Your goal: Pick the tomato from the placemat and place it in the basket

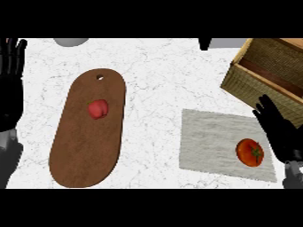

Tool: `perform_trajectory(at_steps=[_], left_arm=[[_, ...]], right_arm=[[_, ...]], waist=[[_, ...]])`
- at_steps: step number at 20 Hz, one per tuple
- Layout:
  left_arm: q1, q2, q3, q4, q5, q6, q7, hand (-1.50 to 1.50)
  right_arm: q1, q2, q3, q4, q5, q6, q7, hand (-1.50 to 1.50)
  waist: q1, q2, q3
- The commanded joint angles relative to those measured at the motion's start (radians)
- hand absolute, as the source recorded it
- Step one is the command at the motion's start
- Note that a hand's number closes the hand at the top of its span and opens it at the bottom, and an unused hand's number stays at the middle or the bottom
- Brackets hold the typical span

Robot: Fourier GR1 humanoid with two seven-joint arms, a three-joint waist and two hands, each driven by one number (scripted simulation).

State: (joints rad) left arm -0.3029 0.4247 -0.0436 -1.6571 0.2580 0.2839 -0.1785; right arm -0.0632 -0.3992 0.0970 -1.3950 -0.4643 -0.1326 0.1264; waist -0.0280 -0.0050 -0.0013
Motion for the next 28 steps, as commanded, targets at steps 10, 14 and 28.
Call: perform_trajectory(at_steps=[10, 14, 28], left_arm=[[0.35, -0.058, -0.182, 0.332, 0.046, -0.066, 0.336, 0.0], [0.419, -0.018, -0.158, 0.333, 0.072, -0.103, 0.35, 0.0], [0.43, -0.019, -0.156, 0.254, 0.045, -0.068, 0.4, 0.0]], right_arm=[[-0.191, 0.032, 0.199, -0.442, -0.091, 0.628, -0.376, 1.5], [0.045, -0.019, 0.243, -0.578, 0.181, 0.612, -0.538, -1.5], [0.116, -0.52, -0.48, -0.619, 0.401, 0.614, -0.629, -1.5]], waist=[[0.024, -0.001, 0.007], [-0.018, -0.01, 0.004], [-0.015, -0.002, 0.002]])
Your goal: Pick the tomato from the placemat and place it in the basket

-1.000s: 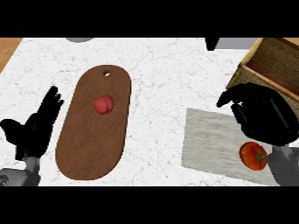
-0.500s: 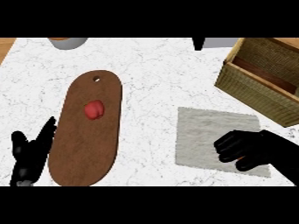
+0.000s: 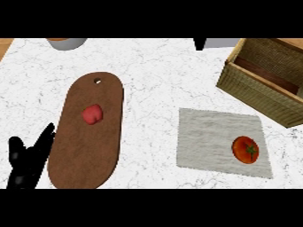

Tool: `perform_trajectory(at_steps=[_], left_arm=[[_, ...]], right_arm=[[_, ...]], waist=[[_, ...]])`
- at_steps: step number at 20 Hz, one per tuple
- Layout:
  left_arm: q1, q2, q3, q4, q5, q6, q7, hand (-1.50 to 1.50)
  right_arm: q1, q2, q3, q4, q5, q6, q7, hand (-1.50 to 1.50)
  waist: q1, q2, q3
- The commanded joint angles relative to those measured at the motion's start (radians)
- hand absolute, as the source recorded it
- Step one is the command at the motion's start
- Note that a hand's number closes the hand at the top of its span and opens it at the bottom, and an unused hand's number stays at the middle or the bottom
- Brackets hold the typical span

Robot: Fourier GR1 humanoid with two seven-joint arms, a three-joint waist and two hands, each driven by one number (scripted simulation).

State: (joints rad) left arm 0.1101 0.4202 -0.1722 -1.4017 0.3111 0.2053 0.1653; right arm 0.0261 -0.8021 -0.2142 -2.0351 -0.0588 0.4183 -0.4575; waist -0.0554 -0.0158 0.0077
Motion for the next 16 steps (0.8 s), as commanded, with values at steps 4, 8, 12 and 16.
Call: perform_trajectory(at_steps=[4, 8, 12, 16], left_arm=[[0.007, -0.035, -0.039, 0.017, -0.012, -0.002, 0.051, 0.0], [0.052, 0.002, -0.018, -0.005, 0.0, -0.041, 0.033, 0.0], [0.03, -0.019, -0.027, 0.012, -0.012, -0.035, 0.053, 0.0], [0.01, -0.049, -0.019, 0.04, -0.018, -0.034, 0.029, 0.0]], right_arm=[[0.077, -0.247, -0.273, 0.066, 0.016, 0.205, -0.094, -1.5], [0.167, -0.355, -0.366, 0.145, 0.116, 0.304, -0.231, -1.5], [0.256, -0.35, -0.375, 0.149, 0.217, 0.264, -0.32, -1.5], [0.276, -0.37, -0.385, 0.19, 0.236, 0.216, -0.385, -1.5]], waist=[[0.017, 0.01, -0.008], [0.019, 0.008, -0.006], [0.026, 0.011, -0.006], [0.039, 0.015, -0.007]])
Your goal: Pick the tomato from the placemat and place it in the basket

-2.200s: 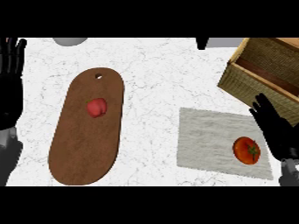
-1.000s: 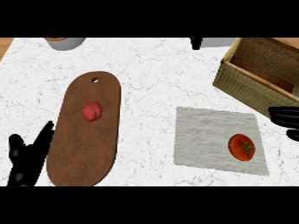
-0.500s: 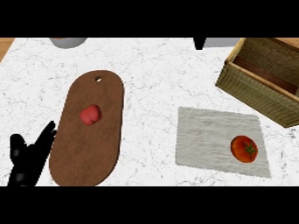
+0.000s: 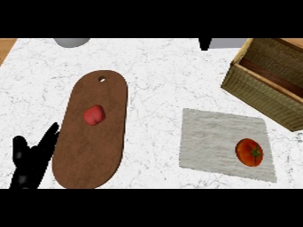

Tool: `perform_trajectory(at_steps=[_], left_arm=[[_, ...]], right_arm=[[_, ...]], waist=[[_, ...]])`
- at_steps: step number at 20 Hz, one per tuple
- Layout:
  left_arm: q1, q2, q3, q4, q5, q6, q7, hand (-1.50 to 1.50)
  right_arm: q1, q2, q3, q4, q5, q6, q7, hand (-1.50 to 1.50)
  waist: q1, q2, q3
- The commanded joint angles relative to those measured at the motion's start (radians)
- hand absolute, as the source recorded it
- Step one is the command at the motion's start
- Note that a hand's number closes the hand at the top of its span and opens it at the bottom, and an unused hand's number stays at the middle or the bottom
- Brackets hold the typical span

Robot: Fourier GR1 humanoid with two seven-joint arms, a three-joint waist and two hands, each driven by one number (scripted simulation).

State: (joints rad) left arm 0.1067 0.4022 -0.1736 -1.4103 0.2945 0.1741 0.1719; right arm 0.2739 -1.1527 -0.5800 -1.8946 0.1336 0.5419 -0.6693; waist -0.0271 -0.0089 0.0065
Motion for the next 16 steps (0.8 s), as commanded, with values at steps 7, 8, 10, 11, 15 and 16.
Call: perform_trajectory(at_steps=[7, 8, 10, 11, 15, 16], left_arm=[[0.018, -0.035, -0.019, 0.022, -0.014, -0.014, 0.037, 0.0], [-0.013, -0.083, -0.048, 0.115, -0.06, 0.014, -0.007, 0.0], [0.053, -0.088, -0.073, -0.014, -0.075, 0.05, 0.026, 0.0], [0.015, -0.078, -0.06, 0.012, -0.067, 0.034, 0.054, 0.0], [-0.007, -0.04, -0.022, 0.009, -0.042, -0.018, 0.082, 0.0], [-0.016, -0.03, 0.019, 0.07, -0.031, -0.036, 0.034, 0.0]], right_arm=[[0.082, 0.029, 0.096, 0.062, 0.1, -0.031, -0.219, -1.5], [0.063, 0.021, 0.12, 0.054, 0.069, -0.032, -0.196, -1.5], [0.094, 0.064, 0.169, 0.022, 0.1, -0.069, -0.186, -1.5], [0.101, 0.086, 0.197, 0.004, 0.123, -0.093, -0.175, -1.5], [0.054, 0.144, 0.322, -0.006, 0.179, -0.159, -0.135, -1.5], [0.092, 0.186, 0.334, -0.06, 0.203, -0.179, -0.126, -1.5]], waist=[[0.024, 0.009, -0.006], [0.021, 0.012, -0.007], [0.03, 0.008, -0.005], [0.025, 0.009, -0.006], [0.034, 0.011, -0.006], [0.023, 0.009, -0.007]])
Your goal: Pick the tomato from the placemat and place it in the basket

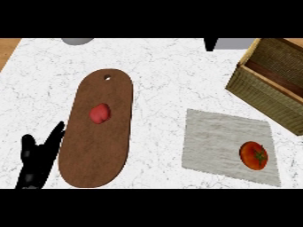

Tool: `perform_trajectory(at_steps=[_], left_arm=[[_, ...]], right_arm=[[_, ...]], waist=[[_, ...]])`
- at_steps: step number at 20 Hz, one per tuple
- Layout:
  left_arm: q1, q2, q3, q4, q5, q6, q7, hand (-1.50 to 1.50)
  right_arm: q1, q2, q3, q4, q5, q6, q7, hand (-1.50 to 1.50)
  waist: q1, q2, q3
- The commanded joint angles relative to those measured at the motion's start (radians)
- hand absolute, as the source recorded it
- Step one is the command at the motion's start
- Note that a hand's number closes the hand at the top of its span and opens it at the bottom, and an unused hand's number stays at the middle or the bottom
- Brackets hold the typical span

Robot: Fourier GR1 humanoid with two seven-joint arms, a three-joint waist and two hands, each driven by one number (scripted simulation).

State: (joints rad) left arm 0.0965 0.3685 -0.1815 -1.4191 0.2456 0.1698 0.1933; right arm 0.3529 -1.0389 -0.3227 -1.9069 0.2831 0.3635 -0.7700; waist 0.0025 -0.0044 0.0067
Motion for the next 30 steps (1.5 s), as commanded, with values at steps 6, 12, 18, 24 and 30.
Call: perform_trajectory(at_steps=[6, 12, 18, 24, 30], left_arm=[[-0.028, 0.006, 0.033, 0.07, -0.005, -0.059, 0.046, 0.0], [0.0, -0.063, 0.004, 0.006, -0.049, 0.001, 0.084, 0.0], [-0.014, -0.058, 0.059, 0.106, -0.047, -0.059, 0.01, 0.0], [0.063, -0.041, 0.059, -0.022, -0.051, -0.079, 0.07, 0.0], [0.037, -0.051, 0.097, 0.066, -0.057, -0.119, 0.021, 0.0]], right_arm=[[-0.163, 0.087, 0.183, 0.06, 0.179, -0.01, 0.039, -1.5], [-0.178, 0.207, 0.291, 0.212, 0.359, -0.11, -0.059, -1.5], [-0.301, 0.276, 0.324, 0.302, 0.393, -0.073, -0.041, -1.5], [-0.265, 0.366, 0.336, 0.306, 0.469, -0.141, -0.037, -1.5], [-0.27, 0.408, 0.35, 0.317, 0.507, -0.137, -0.058, -1.5]], waist=[[0.006, 0.007, -0.007], [0.005, 0.006, -0.006], [0.005, 0.007, -0.007], [0.003, 0.004, -0.006], [-0.002, 0.005, -0.007]])
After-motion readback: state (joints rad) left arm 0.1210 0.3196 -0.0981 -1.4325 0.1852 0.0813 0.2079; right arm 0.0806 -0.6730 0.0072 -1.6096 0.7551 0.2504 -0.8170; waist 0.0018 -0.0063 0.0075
